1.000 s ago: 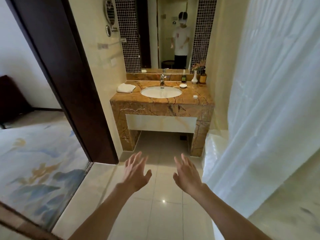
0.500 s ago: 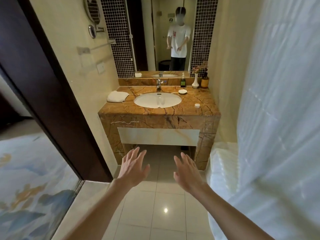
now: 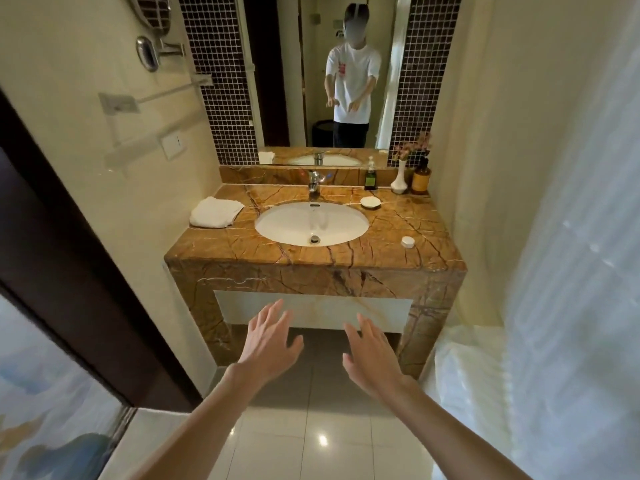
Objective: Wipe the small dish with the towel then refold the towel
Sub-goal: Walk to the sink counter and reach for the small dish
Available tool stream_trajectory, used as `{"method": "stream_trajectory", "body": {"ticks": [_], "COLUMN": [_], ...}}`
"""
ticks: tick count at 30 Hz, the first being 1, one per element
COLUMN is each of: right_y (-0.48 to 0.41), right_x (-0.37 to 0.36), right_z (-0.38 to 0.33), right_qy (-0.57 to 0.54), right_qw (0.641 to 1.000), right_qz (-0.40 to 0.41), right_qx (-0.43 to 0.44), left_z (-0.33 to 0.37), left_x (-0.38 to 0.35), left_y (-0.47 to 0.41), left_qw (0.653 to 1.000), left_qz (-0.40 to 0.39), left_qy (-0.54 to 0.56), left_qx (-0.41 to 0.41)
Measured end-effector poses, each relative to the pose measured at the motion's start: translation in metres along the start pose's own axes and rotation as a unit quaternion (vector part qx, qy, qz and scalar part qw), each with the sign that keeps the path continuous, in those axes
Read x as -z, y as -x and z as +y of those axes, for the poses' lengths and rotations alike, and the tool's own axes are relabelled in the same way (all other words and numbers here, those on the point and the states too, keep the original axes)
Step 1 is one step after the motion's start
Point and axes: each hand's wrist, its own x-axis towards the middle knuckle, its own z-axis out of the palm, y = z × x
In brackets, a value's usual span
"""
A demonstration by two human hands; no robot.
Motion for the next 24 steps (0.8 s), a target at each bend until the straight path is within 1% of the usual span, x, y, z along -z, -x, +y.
{"method": "stream_trajectory", "body": {"ticks": [2,7,12,16,21,24], "right_y": [-0.036,-0.117,-0.177,-0.231,-0.309,-0.354], "right_x": [0.003,0.017,0.022,0.020,0.024,0.033], "right_z": [0.006,0.027,0.059,0.089,0.125,0.143], "right_qy": [-0.003,-0.019,-0.006,0.003,-0.027,-0.055], "right_qw": [1.000,0.999,0.998,0.998,0.997,0.995], "right_qz": [-0.008,0.017,0.019,0.023,0.034,0.020], "right_qx": [-0.005,-0.037,-0.062,-0.064,-0.067,-0.079], "left_z": [-0.006,-0.015,-0.006,0.001,0.012,0.019], "left_x": [-0.002,-0.007,-0.020,-0.032,-0.046,-0.047], "left_y": [-0.040,-0.136,-0.211,-0.274,-0.360,-0.410], "left_qw": [1.000,1.000,0.998,0.998,0.997,0.997], "left_qz": [-0.007,-0.023,-0.032,-0.035,-0.045,-0.053], "left_qy": [0.005,0.016,0.029,0.020,-0.005,-0.009], "left_qx": [-0.009,-0.011,-0.037,-0.053,-0.055,-0.050]}}
